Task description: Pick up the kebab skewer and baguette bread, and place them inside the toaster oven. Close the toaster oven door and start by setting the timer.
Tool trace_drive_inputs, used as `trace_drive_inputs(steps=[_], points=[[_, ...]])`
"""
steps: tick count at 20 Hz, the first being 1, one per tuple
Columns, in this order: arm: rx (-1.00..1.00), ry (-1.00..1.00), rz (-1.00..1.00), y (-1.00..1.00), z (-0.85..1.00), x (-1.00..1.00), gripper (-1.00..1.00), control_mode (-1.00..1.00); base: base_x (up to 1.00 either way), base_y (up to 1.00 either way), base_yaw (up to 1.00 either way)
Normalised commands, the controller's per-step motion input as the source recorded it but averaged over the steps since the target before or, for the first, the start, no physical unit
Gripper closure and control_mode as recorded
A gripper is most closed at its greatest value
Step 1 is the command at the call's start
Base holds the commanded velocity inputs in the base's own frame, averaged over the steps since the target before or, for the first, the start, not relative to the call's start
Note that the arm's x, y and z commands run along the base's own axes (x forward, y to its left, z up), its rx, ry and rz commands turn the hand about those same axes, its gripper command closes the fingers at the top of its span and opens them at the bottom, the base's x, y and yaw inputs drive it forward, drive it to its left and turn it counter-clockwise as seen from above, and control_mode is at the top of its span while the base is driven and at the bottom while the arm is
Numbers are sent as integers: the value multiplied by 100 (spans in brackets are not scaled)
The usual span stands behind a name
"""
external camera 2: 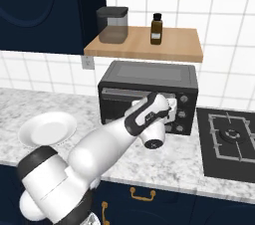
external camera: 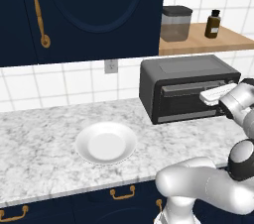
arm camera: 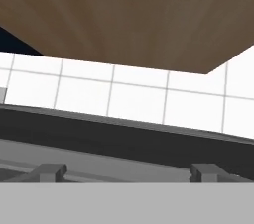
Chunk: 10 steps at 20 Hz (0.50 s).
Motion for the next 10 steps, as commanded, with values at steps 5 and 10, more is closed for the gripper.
trace_drive_inputs(steps=[5,10], points=[[0,0,0,23,-16,14,-100,-100,0,0,0],[0,0,0,-2,22,-16,-100,-100,0,0,0]])
